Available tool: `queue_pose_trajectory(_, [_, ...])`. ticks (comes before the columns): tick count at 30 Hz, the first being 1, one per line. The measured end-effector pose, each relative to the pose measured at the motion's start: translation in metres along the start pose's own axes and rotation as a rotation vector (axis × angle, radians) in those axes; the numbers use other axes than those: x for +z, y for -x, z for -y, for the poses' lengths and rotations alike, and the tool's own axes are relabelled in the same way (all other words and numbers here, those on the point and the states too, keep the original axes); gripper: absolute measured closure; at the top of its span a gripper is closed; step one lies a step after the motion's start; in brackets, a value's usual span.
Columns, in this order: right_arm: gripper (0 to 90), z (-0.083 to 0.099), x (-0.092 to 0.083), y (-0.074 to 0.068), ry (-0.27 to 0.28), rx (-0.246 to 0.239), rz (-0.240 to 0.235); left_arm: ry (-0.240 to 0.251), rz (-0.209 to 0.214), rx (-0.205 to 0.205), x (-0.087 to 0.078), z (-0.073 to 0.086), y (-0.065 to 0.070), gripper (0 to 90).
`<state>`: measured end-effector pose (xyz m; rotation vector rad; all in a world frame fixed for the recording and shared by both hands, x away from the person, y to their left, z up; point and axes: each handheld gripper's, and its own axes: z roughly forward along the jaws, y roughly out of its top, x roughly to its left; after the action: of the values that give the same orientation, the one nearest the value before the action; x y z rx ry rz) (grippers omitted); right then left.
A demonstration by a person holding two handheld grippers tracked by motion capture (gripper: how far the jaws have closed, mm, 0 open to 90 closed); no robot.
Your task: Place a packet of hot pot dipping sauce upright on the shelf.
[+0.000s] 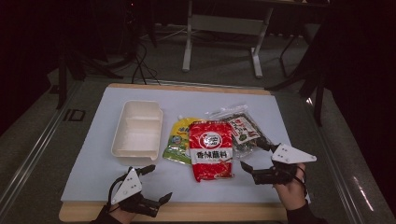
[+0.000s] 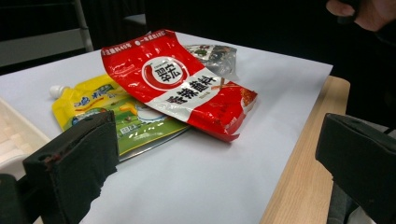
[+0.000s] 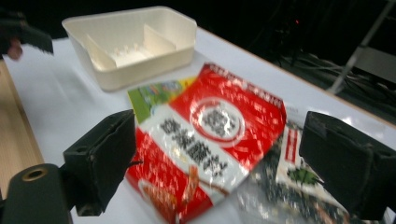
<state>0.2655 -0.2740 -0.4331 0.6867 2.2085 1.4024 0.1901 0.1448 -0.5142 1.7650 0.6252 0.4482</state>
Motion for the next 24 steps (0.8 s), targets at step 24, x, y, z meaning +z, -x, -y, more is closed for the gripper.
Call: queue_pose_trajectory(24, [14.7,-0.015,0.093,0.060,-0.100,-0.017,-0.068,-0.026,-0.006,0.004,0.002,0.001,-0.001,0.6])
